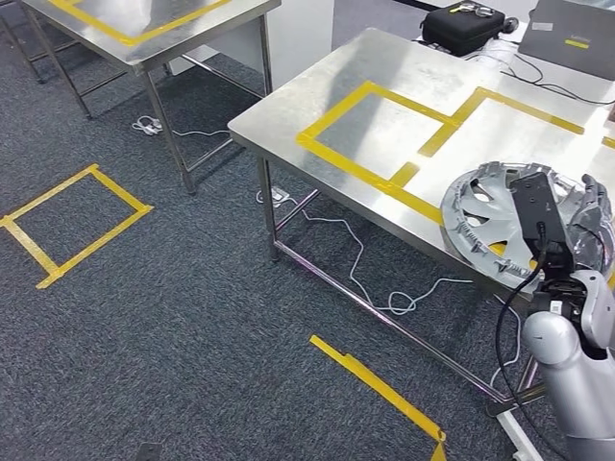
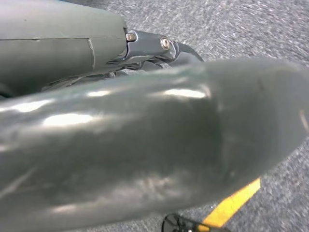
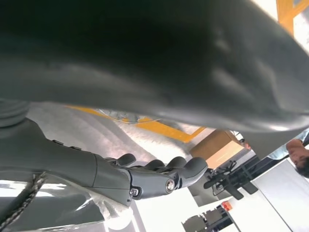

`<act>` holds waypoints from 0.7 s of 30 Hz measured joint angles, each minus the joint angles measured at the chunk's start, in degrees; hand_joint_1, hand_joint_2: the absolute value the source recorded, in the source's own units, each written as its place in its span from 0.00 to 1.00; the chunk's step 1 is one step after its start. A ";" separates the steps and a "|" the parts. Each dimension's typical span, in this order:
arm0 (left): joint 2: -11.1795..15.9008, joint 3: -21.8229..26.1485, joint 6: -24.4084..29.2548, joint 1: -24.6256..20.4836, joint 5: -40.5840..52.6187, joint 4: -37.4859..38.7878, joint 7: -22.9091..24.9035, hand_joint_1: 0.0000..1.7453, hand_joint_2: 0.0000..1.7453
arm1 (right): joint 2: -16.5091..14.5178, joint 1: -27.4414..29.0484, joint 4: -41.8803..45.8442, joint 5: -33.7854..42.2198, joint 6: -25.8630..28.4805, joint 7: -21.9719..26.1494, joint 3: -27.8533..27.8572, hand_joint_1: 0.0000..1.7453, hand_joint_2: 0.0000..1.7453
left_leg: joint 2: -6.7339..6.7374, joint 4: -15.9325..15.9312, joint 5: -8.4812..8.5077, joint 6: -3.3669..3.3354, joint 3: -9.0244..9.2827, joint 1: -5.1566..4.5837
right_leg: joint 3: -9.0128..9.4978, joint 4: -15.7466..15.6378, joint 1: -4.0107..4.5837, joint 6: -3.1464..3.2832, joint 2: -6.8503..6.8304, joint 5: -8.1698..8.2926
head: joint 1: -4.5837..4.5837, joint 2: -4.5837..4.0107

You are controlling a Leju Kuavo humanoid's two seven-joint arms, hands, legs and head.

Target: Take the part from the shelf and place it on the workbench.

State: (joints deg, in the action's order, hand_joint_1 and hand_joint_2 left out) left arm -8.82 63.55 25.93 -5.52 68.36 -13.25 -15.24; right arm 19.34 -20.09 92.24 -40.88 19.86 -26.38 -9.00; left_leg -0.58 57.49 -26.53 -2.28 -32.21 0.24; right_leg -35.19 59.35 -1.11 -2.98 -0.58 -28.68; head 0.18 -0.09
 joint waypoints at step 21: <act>-0.29 0.56 0.01 -0.08 0.03 0.00 0.52 0.00 0.00 | -0.33 -1.20 -1.71 -0.91 -0.52 0.00 -1.16 0.00 0.00 | 0.12 17.02 -6.46 3.40 -8.24 0.05 | 3.36 -2.87 0.54 2.93 -0.29 1.72 | 0.06 0.00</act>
State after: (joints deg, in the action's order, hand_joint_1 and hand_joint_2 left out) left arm -9.11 64.11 25.94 -5.61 68.39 -13.25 -14.72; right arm 19.02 -21.29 90.53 -41.79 19.34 -26.38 -10.16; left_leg -0.46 74.51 -32.99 1.11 -40.45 0.29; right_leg -31.83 56.48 -0.57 -0.05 -0.87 -26.96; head 0.24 -0.09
